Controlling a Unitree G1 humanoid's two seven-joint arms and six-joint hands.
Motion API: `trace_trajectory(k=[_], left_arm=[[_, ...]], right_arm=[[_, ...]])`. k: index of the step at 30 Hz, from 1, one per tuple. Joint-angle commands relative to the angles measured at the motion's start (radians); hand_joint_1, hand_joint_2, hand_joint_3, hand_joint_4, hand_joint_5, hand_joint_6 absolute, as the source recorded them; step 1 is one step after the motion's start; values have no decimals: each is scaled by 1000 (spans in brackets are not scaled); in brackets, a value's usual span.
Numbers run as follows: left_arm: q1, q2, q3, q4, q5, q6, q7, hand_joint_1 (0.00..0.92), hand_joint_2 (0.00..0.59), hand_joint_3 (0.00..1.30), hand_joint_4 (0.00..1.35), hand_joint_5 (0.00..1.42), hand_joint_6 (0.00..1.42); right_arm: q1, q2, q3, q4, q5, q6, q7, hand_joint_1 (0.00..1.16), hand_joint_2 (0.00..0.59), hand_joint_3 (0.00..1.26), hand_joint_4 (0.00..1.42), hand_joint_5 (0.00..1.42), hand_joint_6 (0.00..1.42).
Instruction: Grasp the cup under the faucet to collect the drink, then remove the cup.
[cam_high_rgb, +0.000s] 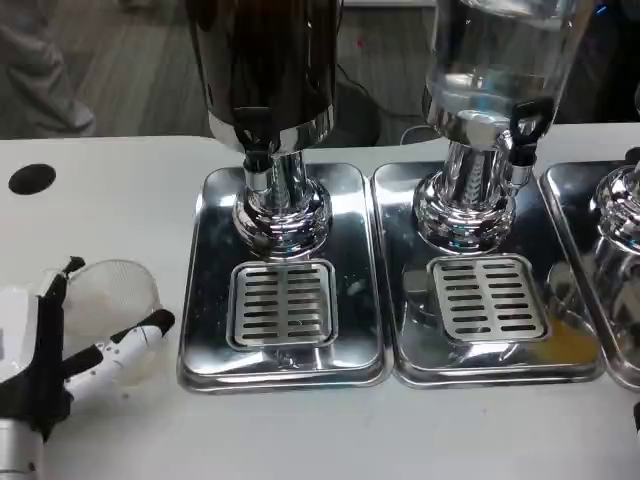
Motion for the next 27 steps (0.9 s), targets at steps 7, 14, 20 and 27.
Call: trace_trajectory(k=[7,14,20,27], left_arm=[[-32,15,-43,11,40,26,-1,221,62,332,337,475,546],[-38,30,-63,10,59,44,-12,230,64,355,364,499,553],[-49,54,-94,15,78,60,-29,335,72,351,368,515,559],[-51,58,-108,22,82,57,-24,399,84,342,374,529,603]], right_arm=[[-3,-5,-12,26,16,-33,7,227,449,114,0,0,0],[-11,-4,-12,47,21,-57,4,229,447,109,0,0,0],[-22,0,-12,56,26,-80,0,228,448,101,0,0,0],[-34,3,-8,66,27,-83,4,230,455,98,0,0,0]])
